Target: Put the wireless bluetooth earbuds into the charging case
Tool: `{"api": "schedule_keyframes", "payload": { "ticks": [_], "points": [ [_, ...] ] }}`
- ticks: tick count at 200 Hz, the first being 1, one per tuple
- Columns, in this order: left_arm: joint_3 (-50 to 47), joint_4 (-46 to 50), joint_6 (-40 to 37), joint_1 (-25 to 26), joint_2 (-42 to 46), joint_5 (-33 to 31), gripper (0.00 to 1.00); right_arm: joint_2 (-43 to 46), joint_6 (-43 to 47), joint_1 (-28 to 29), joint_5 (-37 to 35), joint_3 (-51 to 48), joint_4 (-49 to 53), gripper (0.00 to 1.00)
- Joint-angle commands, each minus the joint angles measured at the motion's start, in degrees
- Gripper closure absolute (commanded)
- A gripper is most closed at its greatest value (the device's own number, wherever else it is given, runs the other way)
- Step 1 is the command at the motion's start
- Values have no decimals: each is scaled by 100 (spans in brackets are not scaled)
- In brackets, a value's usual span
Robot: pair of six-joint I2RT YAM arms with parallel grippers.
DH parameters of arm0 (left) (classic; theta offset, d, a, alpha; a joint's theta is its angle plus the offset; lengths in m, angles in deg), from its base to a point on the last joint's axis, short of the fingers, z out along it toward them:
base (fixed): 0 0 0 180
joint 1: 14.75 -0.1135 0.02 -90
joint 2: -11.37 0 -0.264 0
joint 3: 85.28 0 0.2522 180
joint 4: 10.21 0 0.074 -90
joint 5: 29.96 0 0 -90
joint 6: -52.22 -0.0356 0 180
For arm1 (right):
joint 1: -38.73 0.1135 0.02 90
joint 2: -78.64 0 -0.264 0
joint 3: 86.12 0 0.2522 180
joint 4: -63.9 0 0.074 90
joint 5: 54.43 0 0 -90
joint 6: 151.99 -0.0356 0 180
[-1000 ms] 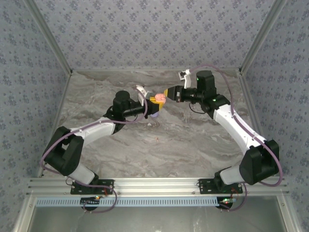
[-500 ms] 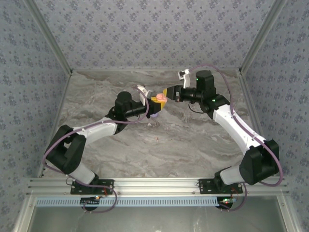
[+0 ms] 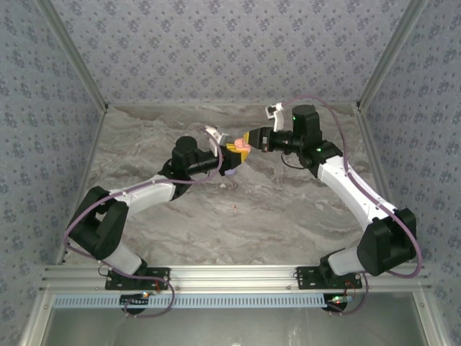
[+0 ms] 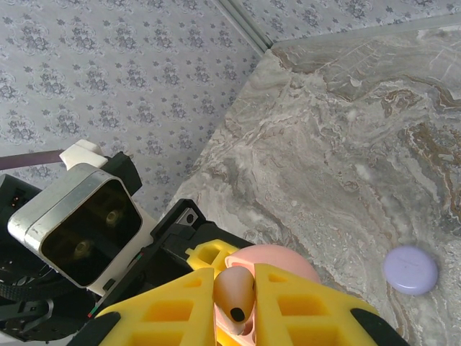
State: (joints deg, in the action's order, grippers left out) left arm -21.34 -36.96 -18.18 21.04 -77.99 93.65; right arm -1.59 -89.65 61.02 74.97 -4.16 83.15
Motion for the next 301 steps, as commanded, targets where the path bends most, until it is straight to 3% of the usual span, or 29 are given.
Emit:
{"api": "schedule_keyframes", "payload": {
  "ticks": [1, 301],
  "points": [
    [247, -141, 1, 36, 48, 66, 100, 76, 6, 44, -11, 66, -84, 80],
    [273, -88, 156, 44, 256, -29, 100, 38, 351, 74, -154, -172, 303, 80]
  ]
}}
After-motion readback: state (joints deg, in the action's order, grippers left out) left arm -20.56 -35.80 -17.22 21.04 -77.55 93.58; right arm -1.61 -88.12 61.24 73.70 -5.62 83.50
